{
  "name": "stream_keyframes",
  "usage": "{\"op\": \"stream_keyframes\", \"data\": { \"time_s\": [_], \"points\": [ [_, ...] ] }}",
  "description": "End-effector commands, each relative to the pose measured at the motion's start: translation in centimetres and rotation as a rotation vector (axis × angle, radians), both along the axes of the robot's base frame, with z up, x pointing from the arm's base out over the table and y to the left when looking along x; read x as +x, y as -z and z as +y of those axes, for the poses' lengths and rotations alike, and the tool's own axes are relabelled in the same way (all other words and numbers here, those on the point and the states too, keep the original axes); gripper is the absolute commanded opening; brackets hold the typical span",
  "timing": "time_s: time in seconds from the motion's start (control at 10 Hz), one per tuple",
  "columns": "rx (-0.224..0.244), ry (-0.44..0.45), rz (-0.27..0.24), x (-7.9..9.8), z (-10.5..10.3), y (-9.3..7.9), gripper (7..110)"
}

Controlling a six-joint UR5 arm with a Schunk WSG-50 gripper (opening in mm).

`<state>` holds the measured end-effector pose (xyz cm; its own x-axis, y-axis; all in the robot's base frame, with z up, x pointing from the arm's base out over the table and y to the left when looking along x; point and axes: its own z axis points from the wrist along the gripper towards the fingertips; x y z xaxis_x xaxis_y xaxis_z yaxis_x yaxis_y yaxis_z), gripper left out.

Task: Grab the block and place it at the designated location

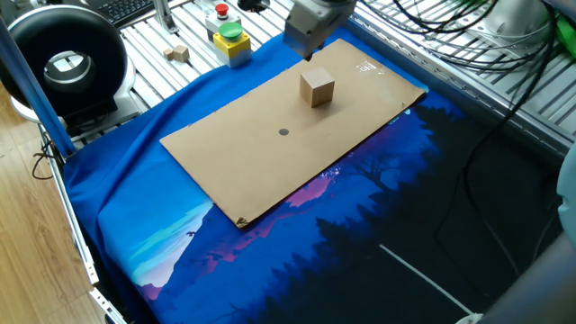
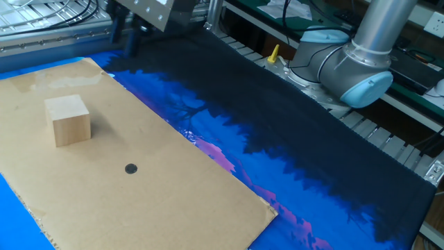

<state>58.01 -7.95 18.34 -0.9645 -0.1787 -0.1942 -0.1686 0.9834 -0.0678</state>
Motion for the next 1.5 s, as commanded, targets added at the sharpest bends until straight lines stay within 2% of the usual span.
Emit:
{"op": "stream_keyframes", "data": {
  "time_s": [0.0,0.3,0.4,0.5,0.6,0.7,0.9,1.0,1.2,1.3,1.4],
  "points": [
    [0.028,-0.007,-0.002,-1.3,-1.4,0.5,88],
    [-0.011,-0.005,0.024,-2.2,-2.5,0.7,88],
    [-0.016,0.017,0.026,-2.2,-2.7,0.6,88],
    [-0.002,0.057,0.053,-3.0,-2.4,0.5,88],
    [0.033,0.13,0.133,-4.9,-1.5,0.4,88],
    [0.181,0.258,0.134,-4.5,1.9,-0.1,88],
    [0.139,0.268,0.131,-4.5,0.9,-0.2,88],
    [0.054,0.234,0.094,-3.8,-1.2,0.1,88],
    [-0.014,0.236,0.061,-3.1,-3.0,-0.1,88],
    [-0.039,0.233,0.049,-2.8,-3.7,-0.1,88],
    [-0.044,0.227,0.046,-2.7,-3.8,0.0,88]
  ]
}}
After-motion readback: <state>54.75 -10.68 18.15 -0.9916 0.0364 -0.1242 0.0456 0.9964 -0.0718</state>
